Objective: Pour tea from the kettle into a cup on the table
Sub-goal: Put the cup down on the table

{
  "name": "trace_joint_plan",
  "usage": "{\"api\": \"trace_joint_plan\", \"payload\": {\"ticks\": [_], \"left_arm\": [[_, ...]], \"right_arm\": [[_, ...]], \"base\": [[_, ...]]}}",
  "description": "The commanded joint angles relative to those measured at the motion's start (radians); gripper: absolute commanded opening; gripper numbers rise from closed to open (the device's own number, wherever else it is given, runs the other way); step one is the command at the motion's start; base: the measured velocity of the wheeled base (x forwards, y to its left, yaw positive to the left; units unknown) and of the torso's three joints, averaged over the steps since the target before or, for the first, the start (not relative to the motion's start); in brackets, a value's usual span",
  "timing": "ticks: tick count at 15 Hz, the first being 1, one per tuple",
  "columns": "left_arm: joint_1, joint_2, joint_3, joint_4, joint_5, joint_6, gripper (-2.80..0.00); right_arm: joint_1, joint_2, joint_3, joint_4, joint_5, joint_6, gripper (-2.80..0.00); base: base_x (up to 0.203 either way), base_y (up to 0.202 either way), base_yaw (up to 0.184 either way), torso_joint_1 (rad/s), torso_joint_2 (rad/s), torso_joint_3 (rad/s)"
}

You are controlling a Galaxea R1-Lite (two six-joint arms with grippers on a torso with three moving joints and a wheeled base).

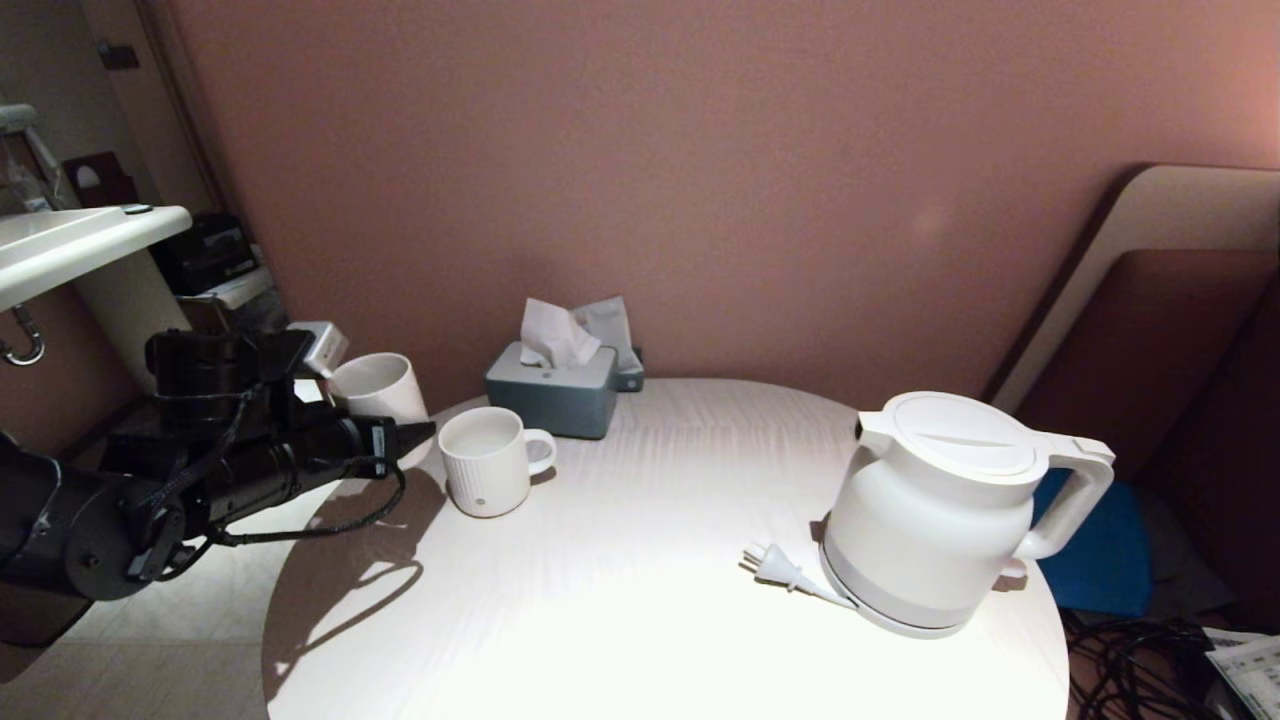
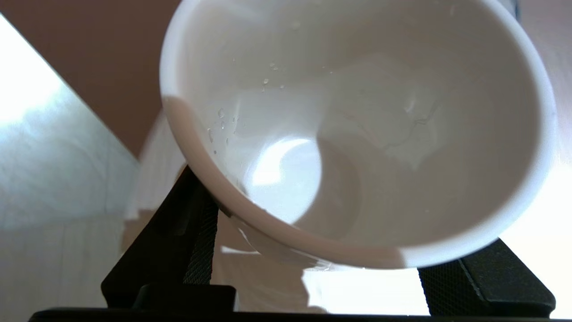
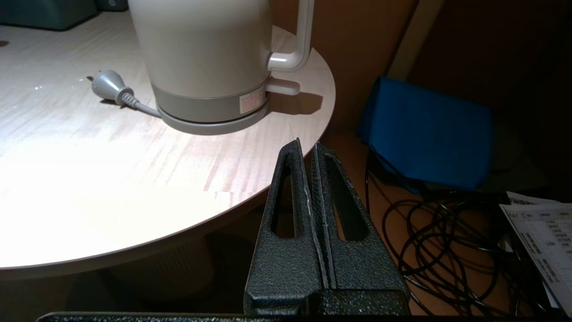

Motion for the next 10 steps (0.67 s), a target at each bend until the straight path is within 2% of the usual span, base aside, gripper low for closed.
{"api": "trace_joint_plan", "payload": {"ticks": [1, 7, 10], "left_arm": [[0.005, -0.051, 0.065, -0.009, -0.005, -0.001, -2.80], [-0.008, -0.179, 0.292, -0.022, -0.012, 0.000, -2.80], [-0.096, -0.200, 0.401, -0.183, -0.007, -0.005, -2.80]], "right_arm": [[0.000, 0.000, 0.000, 0.000, 0.000, 0.000, -2.80], [0.000, 0.000, 0.000, 0.000, 0.000, -0.001, -2.80], [0.000, 0.000, 0.000, 0.000, 0.000, -0.001, -2.80]], "base": [[0.000, 0.000, 0.000, 0.000, 0.00, 0.000], [0.000, 0.000, 0.000, 0.000, 0.00, 0.000], [0.000, 0.000, 0.000, 0.000, 0.00, 0.000]]}}
